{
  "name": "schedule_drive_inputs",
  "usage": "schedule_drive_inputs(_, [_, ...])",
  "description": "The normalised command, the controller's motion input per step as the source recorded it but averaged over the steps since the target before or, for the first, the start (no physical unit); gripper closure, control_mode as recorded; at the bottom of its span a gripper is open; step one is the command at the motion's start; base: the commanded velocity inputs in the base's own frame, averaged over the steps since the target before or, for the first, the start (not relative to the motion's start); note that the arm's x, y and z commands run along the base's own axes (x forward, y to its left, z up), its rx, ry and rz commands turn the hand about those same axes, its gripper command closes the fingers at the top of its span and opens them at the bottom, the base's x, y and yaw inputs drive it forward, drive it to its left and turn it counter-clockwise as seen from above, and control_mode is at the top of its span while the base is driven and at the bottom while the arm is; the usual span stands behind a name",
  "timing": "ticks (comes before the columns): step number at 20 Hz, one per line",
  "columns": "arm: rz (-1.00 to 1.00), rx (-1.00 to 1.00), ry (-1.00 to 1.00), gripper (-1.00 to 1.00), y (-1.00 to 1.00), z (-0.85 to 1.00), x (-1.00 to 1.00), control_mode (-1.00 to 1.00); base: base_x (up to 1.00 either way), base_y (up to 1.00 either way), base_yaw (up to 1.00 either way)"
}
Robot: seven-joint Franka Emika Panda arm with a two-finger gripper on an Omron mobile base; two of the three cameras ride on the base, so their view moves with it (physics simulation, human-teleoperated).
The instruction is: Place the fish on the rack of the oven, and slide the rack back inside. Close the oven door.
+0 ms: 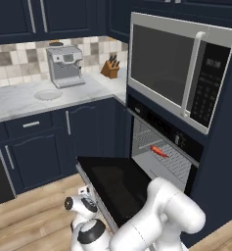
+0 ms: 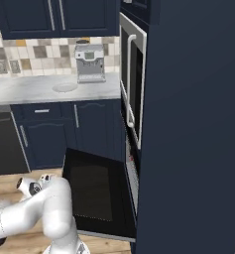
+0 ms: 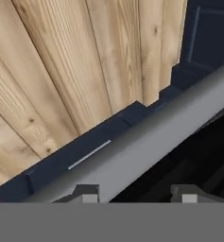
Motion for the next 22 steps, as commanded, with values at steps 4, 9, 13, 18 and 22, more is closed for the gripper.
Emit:
schedule_drive_inputs(4, [-0.28,-0.05,0.0,-1.0,0.63,-1.0,0.08,-1.0,0.0,0.0,0.0])
schedule_drive_inputs(9, [-0.22,-0.13,0.03,-1.0,0.97,-1.0,-0.2,-1.0,0.0,0.0,0.0])
schedule_drive_inputs(13, [-0.15,-0.27,0.1,-1.0,0.84,-1.0,0.01,-1.0,0.0,0.0,0.0])
schedule_drive_inputs(18, [-0.11,-0.26,0.23,-1.0,-0.04,-1.0,0.22,-1.0,0.0,0.0,0.0])
schedule_drive_inputs(22, [-0.1,-0.19,0.35,-1.0,-0.76,-1.0,0.37,-1.0,0.0,0.0,0.0])
